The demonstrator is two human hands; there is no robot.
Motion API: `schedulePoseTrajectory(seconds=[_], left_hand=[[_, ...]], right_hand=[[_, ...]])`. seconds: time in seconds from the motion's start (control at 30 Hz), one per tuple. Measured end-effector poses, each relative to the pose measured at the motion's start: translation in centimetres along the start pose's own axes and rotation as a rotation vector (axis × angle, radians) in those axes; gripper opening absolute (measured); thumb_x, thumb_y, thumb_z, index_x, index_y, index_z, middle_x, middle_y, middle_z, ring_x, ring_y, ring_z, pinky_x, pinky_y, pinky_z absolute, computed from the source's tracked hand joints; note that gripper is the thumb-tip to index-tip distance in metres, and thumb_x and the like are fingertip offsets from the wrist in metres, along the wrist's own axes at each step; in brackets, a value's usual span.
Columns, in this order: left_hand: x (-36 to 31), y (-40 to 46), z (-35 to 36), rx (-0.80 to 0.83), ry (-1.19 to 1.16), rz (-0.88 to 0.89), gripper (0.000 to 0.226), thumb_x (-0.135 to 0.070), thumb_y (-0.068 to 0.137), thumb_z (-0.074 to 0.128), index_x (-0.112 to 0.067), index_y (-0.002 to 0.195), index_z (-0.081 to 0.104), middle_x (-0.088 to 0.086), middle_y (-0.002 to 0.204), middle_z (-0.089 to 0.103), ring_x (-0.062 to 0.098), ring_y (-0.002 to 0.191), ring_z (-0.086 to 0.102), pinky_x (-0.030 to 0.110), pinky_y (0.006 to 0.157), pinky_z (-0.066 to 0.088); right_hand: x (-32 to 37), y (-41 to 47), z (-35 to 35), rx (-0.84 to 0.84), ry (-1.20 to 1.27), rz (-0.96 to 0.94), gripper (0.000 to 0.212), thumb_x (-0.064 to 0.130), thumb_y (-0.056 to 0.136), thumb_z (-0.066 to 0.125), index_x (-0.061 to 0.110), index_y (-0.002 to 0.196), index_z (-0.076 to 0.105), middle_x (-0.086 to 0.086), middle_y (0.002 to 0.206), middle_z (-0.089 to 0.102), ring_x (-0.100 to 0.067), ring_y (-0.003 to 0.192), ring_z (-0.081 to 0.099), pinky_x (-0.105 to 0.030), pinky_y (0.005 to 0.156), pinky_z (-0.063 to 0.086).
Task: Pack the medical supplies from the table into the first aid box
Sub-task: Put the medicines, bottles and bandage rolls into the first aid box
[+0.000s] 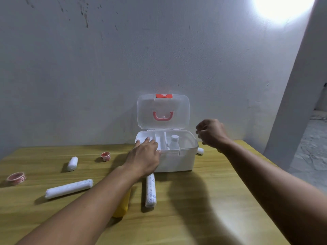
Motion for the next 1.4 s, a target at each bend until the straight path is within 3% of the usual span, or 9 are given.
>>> schedulePoseTrajectory(seconds=[0.17, 0.33, 0.43, 0.53, 0.7, 0.9, 1.07, 1.23, 1.4], left_hand=[[0.6, -0.2, -0.5, 0.015, 0.051, -0.071, 0.027, -0.029, 0.099, 0.034, -0.013, 0.104, 0.055, 0.006, 0.123, 0.057, 0.030, 0.124, 0.044, 0.041, 0.102, 0.034], [1.1, 0.1, -0.4, 0.030, 0.046, -0.089, 0.023, -0.031, 0.098, 0.036, -0.015, 0.092, 0.052, 0.013, 0.128, 0.052, 0.036, 0.123, 0.045, 0.047, 0.097, 0.041], [1.6, 0.0, -0.6, 0.006, 0.018, -0.076, 0.028, -0.032, 0.097, 0.038, -0.015, 0.107, 0.058, 0.013, 0.139, 0.049, 0.035, 0.130, 0.043, 0.048, 0.104, 0.039], [1.8, -0.5, -0.8, -0.021, 0.014, -0.080, 0.032, -0.033, 0.098, 0.039, -0.017, 0.119, 0.058, 0.011, 0.136, 0.051, 0.035, 0.126, 0.047, 0.047, 0.100, 0.042], [1.7, -1.1, -1.2, -0.003, 0.021, -0.069, 0.036, -0.030, 0.098, 0.039, -0.010, 0.125, 0.054, 0.013, 0.141, 0.049, 0.033, 0.133, 0.042, 0.046, 0.105, 0.038], [1.7, -1.6, -1.2, -0.024, -0.001, -0.038, 0.039, -0.025, 0.099, 0.038, -0.006, 0.130, 0.051, 0.011, 0.146, 0.045, 0.025, 0.143, 0.030, 0.041, 0.116, 0.022], [1.0, -0.9, -0.7, -0.056, -0.023, 0.006, 0.031, -0.027, 0.100, 0.034, -0.006, 0.105, 0.056, 0.009, 0.130, 0.053, 0.023, 0.142, 0.028, 0.041, 0.117, 0.019], [-0.4, 0.5, -0.2, -0.034, -0.014, 0.022, 0.033, -0.026, 0.100, 0.033, -0.004, 0.110, 0.055, 0.011, 0.136, 0.051, 0.023, 0.142, 0.028, 0.038, 0.116, 0.016], [0.1, 1.2, -0.4, -0.047, -0.097, -0.018, 0.028, -0.030, 0.097, 0.035, -0.011, 0.083, 0.051, 0.016, 0.114, 0.057, 0.034, 0.126, 0.046, 0.044, 0.096, 0.040]], right_hand=[[-3.0, -2.0, 1.0, 0.218, -0.003, 0.170, 0.019, -0.002, 0.087, 0.054, 0.002, 0.103, 0.064, -0.020, 0.096, 0.068, -0.029, 0.076, 0.070, -0.042, 0.059, 0.061], [-3.1, -5.3, 1.8, 0.220, -0.246, 0.127, 0.014, 0.004, 0.075, 0.056, 0.002, 0.074, 0.070, -0.016, 0.071, 0.072, -0.030, 0.060, 0.071, -0.046, 0.056, 0.061], [-1.2, -8.3, 3.5, 0.325, -0.309, 0.018, 0.011, 0.007, 0.074, 0.060, 0.002, 0.071, 0.070, -0.015, 0.068, 0.072, -0.030, 0.055, 0.070, -0.045, 0.053, 0.060], [1.9, -11.2, 6.0, 0.438, -0.223, -0.114, 0.011, 0.012, 0.079, 0.062, 0.006, 0.078, 0.071, -0.018, 0.077, 0.074, -0.033, 0.063, 0.069, -0.042, 0.055, 0.060], [4.5, -13.9, 10.9, 0.589, -0.380, -0.372, 0.035, 0.039, 0.093, 0.044, 0.024, 0.121, 0.059, -0.010, 0.121, 0.064, -0.031, 0.106, 0.058, -0.040, 0.088, 0.050], [2.6, -13.1, 8.7, 0.419, -0.610, -0.322, 0.017, 0.029, 0.087, 0.060, 0.014, 0.091, 0.065, -0.006, 0.081, 0.059, -0.027, 0.074, 0.056, -0.028, 0.059, 0.040], [-0.4, -10.1, 4.2, 0.446, -0.737, -0.174, 0.027, 0.033, 0.081, 0.064, 0.015, 0.101, 0.062, -0.005, 0.098, 0.068, -0.024, 0.075, 0.060, -0.033, 0.067, 0.053], [-3.0, -7.9, 2.2, 0.367, -0.739, -0.134, 0.032, 0.042, 0.080, 0.063, 0.013, 0.092, 0.068, -0.006, 0.088, 0.071, -0.026, 0.077, 0.065, -0.036, 0.068, 0.057], [-2.6, -9.0, 3.1, 0.306, -0.770, -0.191, 0.026, 0.033, 0.083, 0.059, 0.014, 0.100, 0.061, -0.007, 0.098, 0.067, -0.031, 0.091, 0.061, -0.034, 0.066, 0.049]])
Point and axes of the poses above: each hand's wrist, its own y-axis towards the middle knuckle, its own z-axis out of the palm, x = y × z, the point moved 4 cm from there along y, towards the middle knuckle
